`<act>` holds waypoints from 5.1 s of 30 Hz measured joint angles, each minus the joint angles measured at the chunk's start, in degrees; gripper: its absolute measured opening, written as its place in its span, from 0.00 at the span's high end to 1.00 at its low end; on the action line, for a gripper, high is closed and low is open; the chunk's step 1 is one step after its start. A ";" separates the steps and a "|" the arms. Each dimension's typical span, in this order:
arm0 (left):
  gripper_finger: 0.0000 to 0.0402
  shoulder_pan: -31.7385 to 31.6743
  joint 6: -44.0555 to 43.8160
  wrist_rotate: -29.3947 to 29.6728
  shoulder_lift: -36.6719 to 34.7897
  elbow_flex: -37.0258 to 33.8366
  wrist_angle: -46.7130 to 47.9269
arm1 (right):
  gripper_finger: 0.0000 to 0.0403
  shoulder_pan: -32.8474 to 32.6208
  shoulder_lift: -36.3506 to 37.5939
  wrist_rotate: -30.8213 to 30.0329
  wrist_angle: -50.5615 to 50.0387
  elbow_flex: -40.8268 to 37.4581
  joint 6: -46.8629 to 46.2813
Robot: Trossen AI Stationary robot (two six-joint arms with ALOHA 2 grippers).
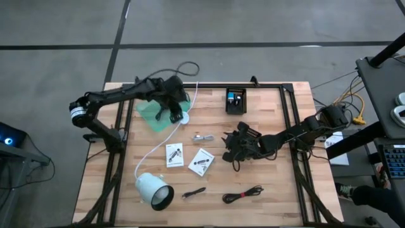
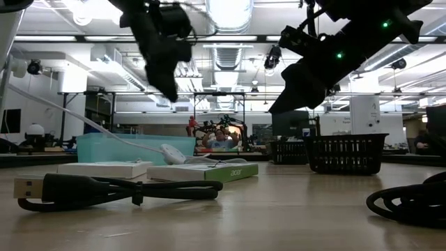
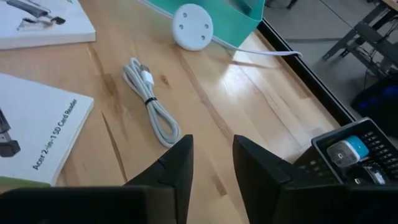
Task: Pick and place items into bin
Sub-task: Put the white charger cable into the green bin, then put the right black charger cable into the green bin
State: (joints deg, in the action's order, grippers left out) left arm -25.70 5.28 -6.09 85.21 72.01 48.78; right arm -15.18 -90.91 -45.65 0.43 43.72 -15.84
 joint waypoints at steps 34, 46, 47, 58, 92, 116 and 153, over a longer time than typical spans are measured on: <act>0.60 17.88 4.11 4.72 22.97 0.20 -17.32 | 0.78 -0.02 0.04 0.04 -3.21 -0.31 -0.02; 0.60 17.71 4.06 4.78 23.30 -0.43 -17.86 | 0.81 -0.02 0.04 0.05 -3.21 -0.35 -0.02; 0.60 17.66 4.06 4.78 23.30 -0.49 -17.97 | 0.80 -0.01 0.04 0.07 -3.21 -0.35 -0.02; 0.66 17.49 4.11 4.82 23.30 -1.34 -17.90 | 0.79 -0.02 0.04 0.07 -3.19 -0.35 0.00; 0.93 13.26 -7.04 16.41 15.46 19.76 17.60 | 0.83 -0.02 0.02 0.17 -3.19 -0.59 -0.02; 0.82 -7.51 -12.53 21.42 13.09 14.93 28.26 | 0.83 -0.02 0.02 0.15 -3.19 -0.79 -0.02; 0.57 9.84 11.61 -10.23 -9.96 -7.05 -34.84 | 0.83 -0.60 0.09 1.60 5.50 1.21 2.99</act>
State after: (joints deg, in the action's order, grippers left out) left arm -15.86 16.90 -16.32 75.25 64.96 13.94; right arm -15.78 -90.83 -44.05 5.93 44.93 -12.84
